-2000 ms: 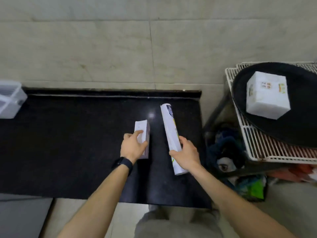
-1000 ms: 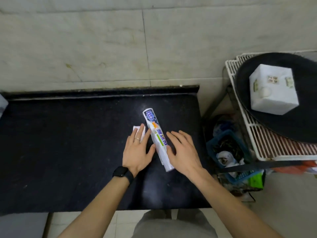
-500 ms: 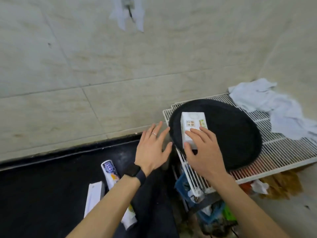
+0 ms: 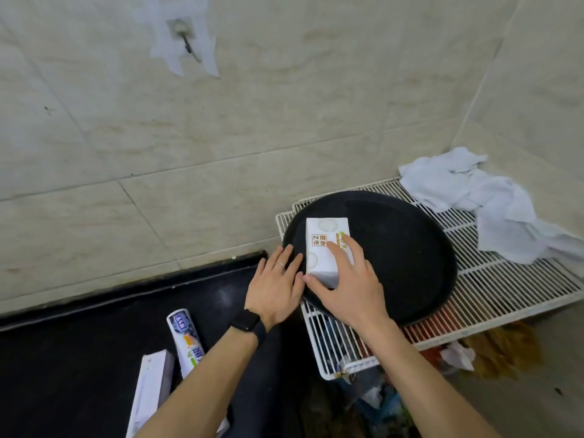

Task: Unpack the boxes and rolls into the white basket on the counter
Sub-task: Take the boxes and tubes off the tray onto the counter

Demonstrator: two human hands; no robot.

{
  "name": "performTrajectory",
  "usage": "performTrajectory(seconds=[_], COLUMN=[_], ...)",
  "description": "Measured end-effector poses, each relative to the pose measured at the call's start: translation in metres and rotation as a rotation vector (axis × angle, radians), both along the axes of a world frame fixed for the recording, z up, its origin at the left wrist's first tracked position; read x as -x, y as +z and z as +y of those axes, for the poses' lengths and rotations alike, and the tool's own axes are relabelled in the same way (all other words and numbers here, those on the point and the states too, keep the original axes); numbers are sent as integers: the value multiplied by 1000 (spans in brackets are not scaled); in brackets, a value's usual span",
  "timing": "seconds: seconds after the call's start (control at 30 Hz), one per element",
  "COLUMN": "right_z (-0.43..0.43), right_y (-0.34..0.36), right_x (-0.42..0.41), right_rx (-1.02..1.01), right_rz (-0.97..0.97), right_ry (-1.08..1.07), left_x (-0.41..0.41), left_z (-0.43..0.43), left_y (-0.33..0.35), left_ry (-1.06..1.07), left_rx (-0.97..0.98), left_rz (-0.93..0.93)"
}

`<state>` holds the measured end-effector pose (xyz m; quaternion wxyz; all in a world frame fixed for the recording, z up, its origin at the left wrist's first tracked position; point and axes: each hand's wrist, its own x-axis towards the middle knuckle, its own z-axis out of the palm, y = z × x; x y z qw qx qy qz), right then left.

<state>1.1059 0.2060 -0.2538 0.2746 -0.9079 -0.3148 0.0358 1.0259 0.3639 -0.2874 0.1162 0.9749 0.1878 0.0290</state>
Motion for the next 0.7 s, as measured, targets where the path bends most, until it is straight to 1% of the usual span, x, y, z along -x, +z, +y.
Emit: performTrajectory(seconds=[0.17, 0.3, 0.43, 0.53, 0.63, 0.7], right_z=[8, 5, 15, 34, 56, 69], right_y=[6, 8, 13, 13, 2, -11], right_x=[3, 5, 26, 56, 94, 120], right_rx=[-23, -136, -282, -365, -362, -298], right_rz=[23, 85, 41, -18, 7, 83], right_ry=[-27, -21, 73, 167, 246, 279], left_x=[5, 29, 77, 126, 179, 212], left_z=[2, 11, 36, 59, 79, 89], left_y=[2, 3, -6, -21, -40, -54], left_ry=[-13, 31, 155, 290, 421, 487], left_rx=[9, -29, -39, 10, 57, 76], left_rz=[-14, -105, -146, -118, -43, 7])
